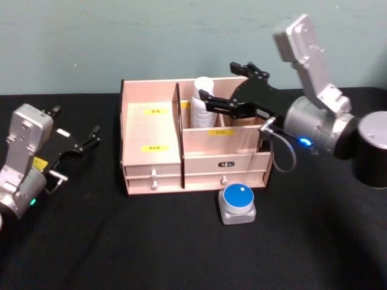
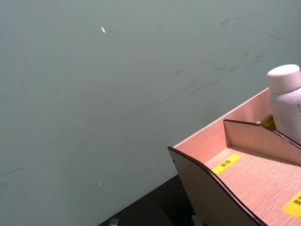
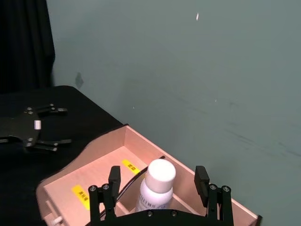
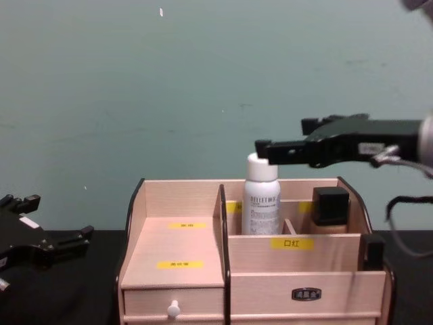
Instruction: Pick up the facial cleanser and watermelon frost from the table and place them into the tiered storage box.
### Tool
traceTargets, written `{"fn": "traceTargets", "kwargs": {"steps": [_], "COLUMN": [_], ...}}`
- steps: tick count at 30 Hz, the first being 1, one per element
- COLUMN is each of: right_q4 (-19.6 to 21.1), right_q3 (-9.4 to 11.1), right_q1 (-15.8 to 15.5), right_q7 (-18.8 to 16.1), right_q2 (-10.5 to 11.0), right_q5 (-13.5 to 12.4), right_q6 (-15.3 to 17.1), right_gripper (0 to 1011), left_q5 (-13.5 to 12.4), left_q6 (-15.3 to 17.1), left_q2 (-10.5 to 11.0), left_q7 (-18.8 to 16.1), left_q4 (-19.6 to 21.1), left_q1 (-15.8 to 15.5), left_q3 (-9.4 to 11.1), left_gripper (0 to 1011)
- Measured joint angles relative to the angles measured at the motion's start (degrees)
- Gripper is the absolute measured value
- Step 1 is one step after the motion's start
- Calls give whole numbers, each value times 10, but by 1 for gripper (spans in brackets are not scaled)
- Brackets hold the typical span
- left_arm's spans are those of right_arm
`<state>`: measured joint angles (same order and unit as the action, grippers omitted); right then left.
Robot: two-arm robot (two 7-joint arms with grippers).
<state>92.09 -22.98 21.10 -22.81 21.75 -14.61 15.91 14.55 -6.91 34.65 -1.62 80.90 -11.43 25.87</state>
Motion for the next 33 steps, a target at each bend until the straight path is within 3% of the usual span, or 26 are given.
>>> {"fn": "traceTargets", "kwargs": {"steps": [7,10,11,15,18,24,33], "right_q4": [109,174,174,226,264,284,256], "right_q3": [32,55,55,74,91,104,104], "right_q1": [-72,-128,-128,-183,-239,-305,-338], "right_q7": [5,18,18,34,49,66,69], "right_q2": [49,79,79,103,121,130,118], "right_q5": [-28,-39,-39,-42,-41,-29,-19], "right_q6": [29,36,36,39,41,45,59], "right_gripper": [1003,1002,1003,1003,1003,1003,1002], "left_q5": [0,0,0,0,0,0,0], "left_q6": [0,0,0,0,0,0,0], "left_q2": [0,0,0,0,0,0,0], "left_q7": [0,0,0,0,0,0,0], "left_q4": [0,0,0,0,0,0,0], "left_q1": [0,0,0,0,0,0,0], "left_q3": [0,0,0,0,0,0,0], "left_gripper": [1001,1001,1001,1001,1001,1001,1001]}}
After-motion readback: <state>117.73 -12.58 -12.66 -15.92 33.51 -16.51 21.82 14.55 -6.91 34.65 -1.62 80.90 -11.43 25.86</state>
